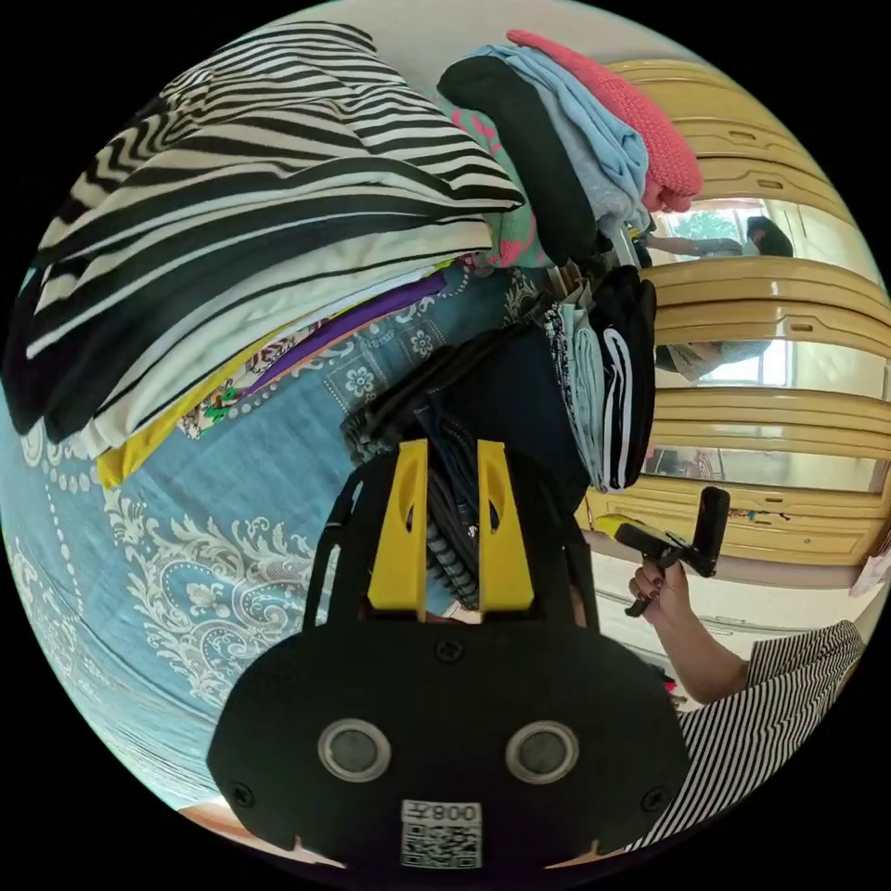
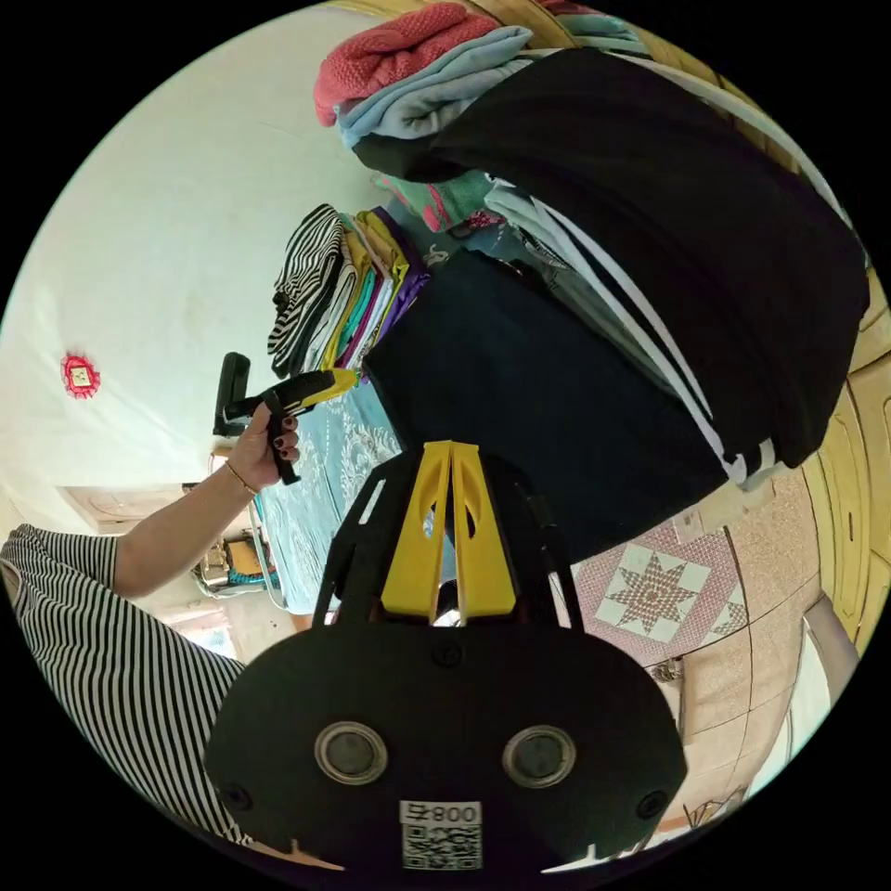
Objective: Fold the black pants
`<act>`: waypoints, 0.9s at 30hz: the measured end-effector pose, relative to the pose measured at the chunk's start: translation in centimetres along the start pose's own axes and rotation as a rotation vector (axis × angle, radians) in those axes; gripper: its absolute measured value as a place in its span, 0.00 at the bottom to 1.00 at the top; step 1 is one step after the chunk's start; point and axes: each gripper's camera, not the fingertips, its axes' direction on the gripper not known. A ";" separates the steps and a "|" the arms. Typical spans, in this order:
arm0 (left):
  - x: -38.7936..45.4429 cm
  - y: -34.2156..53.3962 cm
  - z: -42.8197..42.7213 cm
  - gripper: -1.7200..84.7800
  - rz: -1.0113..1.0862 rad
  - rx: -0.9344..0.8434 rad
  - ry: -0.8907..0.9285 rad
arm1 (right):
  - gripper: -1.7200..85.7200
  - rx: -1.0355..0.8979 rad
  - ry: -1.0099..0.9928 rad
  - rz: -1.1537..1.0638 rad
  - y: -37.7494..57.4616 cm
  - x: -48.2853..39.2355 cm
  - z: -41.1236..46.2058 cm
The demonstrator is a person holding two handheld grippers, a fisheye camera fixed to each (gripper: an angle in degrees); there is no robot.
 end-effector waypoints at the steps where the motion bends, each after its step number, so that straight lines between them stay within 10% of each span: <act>1: -0.1 -0.4 1.0 0.11 0.001 -0.026 0.000 | 0.03 -0.010 -0.014 -0.009 -0.1 -0.6 0.7; 19: 13.0 11.1 7.6 0.05 0.391 -0.087 0.033 | 0.12 -0.008 -0.186 0.082 -4.6 -4.8 4.3; 27: 8.7 11.6 7.7 0.06 0.232 0.000 0.112 | 0.06 -0.059 -0.233 0.208 -0.9 -2.5 4.5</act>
